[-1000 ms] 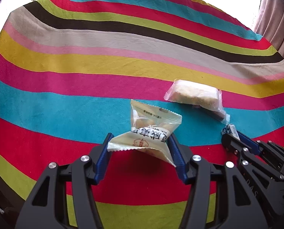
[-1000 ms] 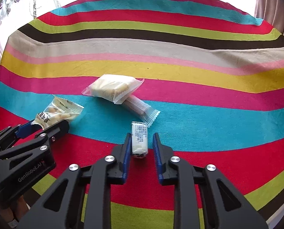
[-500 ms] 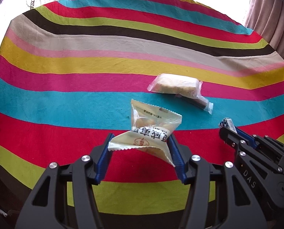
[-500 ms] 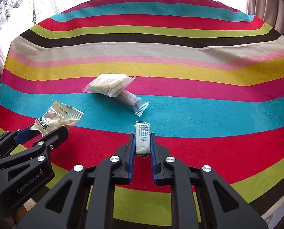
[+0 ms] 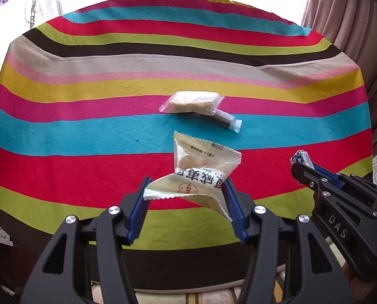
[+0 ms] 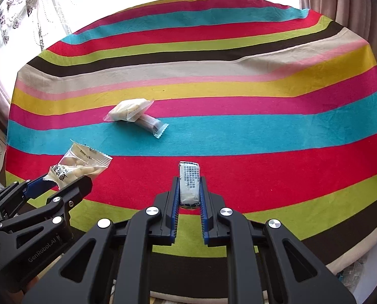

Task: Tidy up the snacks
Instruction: 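Carry the macadamia packet and small white stick over the white box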

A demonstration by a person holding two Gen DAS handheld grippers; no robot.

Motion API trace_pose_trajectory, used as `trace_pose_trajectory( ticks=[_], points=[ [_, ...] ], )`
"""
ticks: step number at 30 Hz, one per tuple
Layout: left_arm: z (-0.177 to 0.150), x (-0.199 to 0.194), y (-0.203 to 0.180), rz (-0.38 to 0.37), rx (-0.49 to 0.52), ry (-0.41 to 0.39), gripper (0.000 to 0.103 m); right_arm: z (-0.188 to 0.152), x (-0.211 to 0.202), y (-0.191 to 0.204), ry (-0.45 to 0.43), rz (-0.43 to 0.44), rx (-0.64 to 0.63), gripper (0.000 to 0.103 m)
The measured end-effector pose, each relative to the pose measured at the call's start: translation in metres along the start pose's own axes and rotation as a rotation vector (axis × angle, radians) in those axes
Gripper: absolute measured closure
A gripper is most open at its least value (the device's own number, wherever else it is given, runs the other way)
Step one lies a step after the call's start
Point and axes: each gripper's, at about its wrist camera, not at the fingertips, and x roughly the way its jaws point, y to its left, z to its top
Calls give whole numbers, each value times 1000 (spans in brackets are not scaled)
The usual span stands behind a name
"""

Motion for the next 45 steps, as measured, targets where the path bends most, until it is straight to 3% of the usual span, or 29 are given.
trace_pose_trajectory(
  ticks=[21, 35, 45],
  points=[
    [-23, -21, -102, -83, 191, 18, 47, -49, -57, -102, -15, -45, 153, 89],
    [-49, -34, -193, -192, 378, 45, 47, -114, -79, -199, 31, -164, 286, 88],
    [-85, -46, -257, -302, 539, 103, 47, -147, -98, -253, 43, -261, 370, 88]
  ],
)
